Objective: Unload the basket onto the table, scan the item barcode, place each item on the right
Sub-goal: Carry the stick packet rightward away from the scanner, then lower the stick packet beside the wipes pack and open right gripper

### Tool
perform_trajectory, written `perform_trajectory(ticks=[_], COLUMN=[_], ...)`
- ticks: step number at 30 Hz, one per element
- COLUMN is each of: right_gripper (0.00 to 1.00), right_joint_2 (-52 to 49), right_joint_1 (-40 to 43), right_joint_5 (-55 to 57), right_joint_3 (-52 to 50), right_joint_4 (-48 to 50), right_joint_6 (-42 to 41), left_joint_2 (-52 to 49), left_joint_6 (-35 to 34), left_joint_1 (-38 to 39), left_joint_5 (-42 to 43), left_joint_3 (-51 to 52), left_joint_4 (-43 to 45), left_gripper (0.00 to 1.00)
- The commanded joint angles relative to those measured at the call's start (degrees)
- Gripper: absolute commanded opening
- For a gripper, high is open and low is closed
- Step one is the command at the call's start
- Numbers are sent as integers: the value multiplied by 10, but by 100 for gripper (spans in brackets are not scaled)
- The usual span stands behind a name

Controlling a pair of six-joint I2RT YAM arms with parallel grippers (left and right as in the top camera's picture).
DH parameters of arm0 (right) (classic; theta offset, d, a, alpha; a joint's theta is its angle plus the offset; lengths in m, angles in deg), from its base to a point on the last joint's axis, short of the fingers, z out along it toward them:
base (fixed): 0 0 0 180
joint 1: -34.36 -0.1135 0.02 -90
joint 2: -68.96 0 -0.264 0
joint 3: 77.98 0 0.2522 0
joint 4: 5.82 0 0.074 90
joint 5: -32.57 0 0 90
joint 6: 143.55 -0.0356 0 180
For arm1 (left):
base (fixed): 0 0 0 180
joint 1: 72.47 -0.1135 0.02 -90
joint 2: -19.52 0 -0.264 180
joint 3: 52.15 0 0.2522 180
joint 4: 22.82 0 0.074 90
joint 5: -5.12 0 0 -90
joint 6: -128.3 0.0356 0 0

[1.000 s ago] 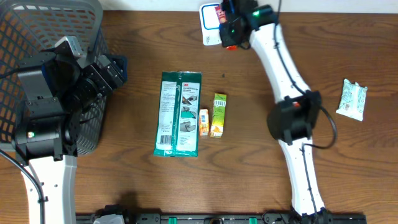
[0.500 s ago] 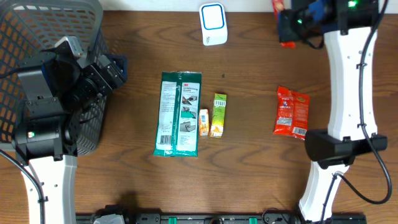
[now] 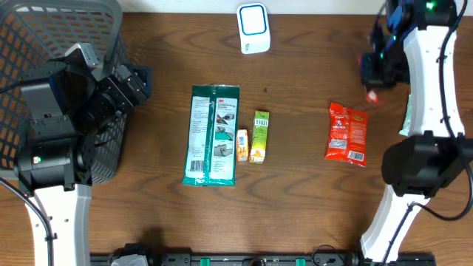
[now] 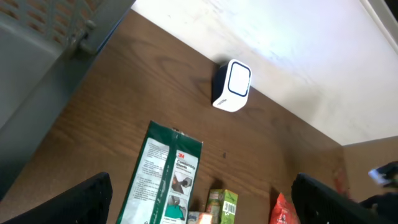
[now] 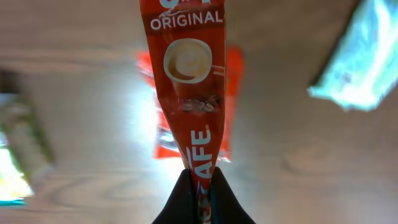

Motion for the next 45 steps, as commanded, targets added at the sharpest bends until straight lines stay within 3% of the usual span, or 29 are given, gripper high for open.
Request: perform_trajectory(ticks=[1, 8, 17, 19, 20, 21, 23, 28, 32, 36, 41, 42, 43, 44, 45], right_gripper=[1, 1, 1, 12, 31, 44, 58, 77, 82, 99, 99, 95, 88, 73, 38], right_joint_2=[6, 6, 6, 6, 6, 6, 6, 6, 6, 6, 6, 6, 6, 6, 6], right_joint_1=[31, 94, 152, 162, 167, 171, 177, 181, 179, 176, 178, 177, 177, 177, 177], right_joint_5=[82, 95, 94, 94, 94, 94, 94, 89, 47, -8, 2, -16, -33, -48, -63], right_joint_3=[-68, -201, -361, -379, -383, -384, -384, -353, -292, -233, -225, -226, -226, -227, -232], right_joint_4=[24, 120, 303, 331, 337, 339, 340, 331, 278, 214, 171, 174, 178, 185, 200], right_joint_6=[-30, -29, 35, 51, 54, 54, 53, 53, 54, 54, 54, 54, 54, 54, 54], left_joint_2=[1, 1, 1, 1, 1, 1, 1, 1, 1, 1, 1, 1, 1, 1, 1], left_joint_6=[3, 3, 3, 3, 3, 3, 3, 3, 3, 3, 3, 3, 3, 3, 3], left_joint_1=[-2, -2, -2, -2, -2, -2, -2, -2, -2, -2, -2, -2, -2, -2, -2], left_joint_5=[-5, -5, -5, -5, -5, -5, -5, -5, -5, -5, -5, -5, -5, -5, -5], left_joint_3=[-7, -7, -7, -7, -7, -7, -7, -7, -7, -7, -7, -7, -7, -7, -7], left_joint_4=[2, 2, 2, 2, 2, 2, 2, 2, 2, 2, 2, 2, 2, 2, 2], left_gripper=[93, 92, 93, 93, 93, 93, 93, 93, 93, 93, 93, 93, 93, 93, 93])
